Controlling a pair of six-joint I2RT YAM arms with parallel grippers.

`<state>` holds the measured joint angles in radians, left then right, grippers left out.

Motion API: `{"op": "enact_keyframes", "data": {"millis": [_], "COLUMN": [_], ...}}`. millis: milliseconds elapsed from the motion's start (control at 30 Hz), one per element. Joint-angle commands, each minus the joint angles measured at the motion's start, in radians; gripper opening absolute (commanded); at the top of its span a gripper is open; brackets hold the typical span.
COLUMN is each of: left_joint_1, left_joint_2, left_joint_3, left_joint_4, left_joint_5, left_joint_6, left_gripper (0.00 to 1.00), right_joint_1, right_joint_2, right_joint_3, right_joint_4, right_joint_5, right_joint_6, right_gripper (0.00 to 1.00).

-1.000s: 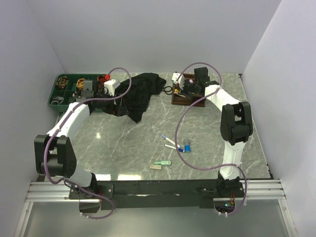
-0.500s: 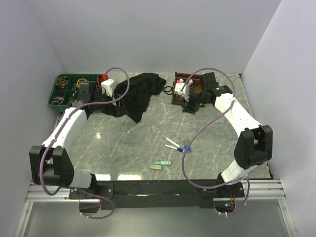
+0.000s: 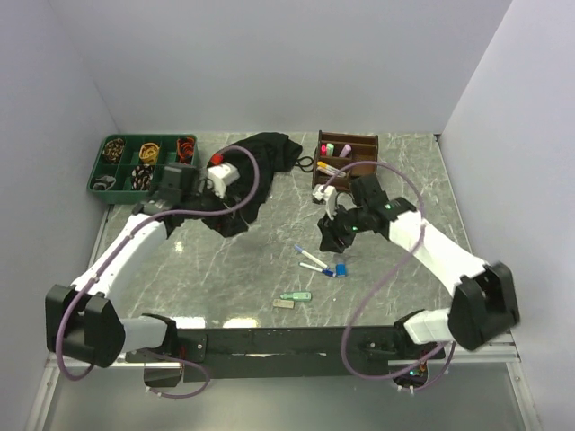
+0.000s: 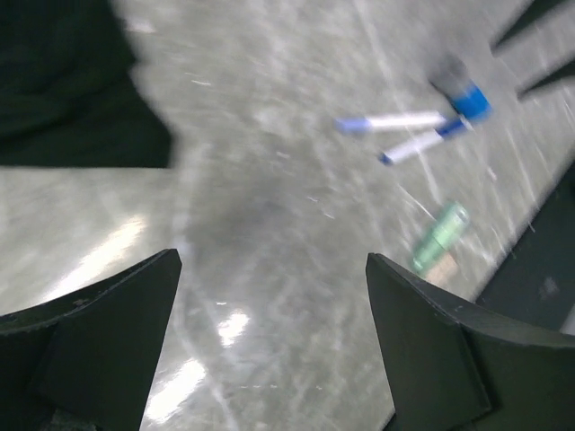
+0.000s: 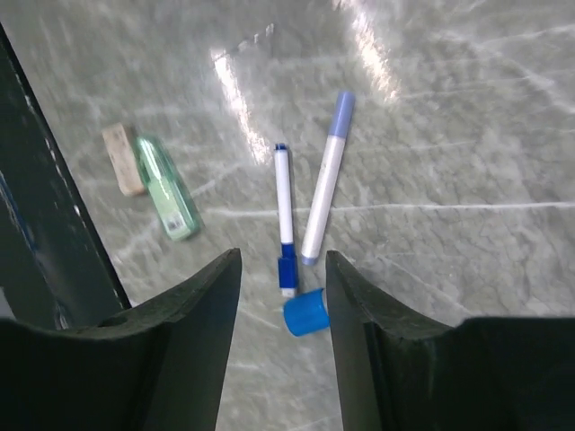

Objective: Sort the stationery into containers
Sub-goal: Pick up the pen from the center of the board.

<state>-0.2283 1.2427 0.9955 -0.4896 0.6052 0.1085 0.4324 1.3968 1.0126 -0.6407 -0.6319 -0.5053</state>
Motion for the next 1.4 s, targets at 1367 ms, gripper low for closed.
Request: {"op": "enact_keyframes", "data": {"millis": [1367], "left_joint_1": [0.225], "left_joint_2": [-0.160], "left_joint_3": [-0.064], "left_joint_4": [0.025], "left_joint_5": [0.031], "left_joint_6": [-0.066], "left_gripper": [0.93], "right_joint_1": [0.298], "right_joint_2": [0.399], "right_joint_3": [0.072], "right_joint_4": [0.256], "right_joint_5": [0.511], "right_joint_6": [0.206], "right_gripper": [0.49]}}
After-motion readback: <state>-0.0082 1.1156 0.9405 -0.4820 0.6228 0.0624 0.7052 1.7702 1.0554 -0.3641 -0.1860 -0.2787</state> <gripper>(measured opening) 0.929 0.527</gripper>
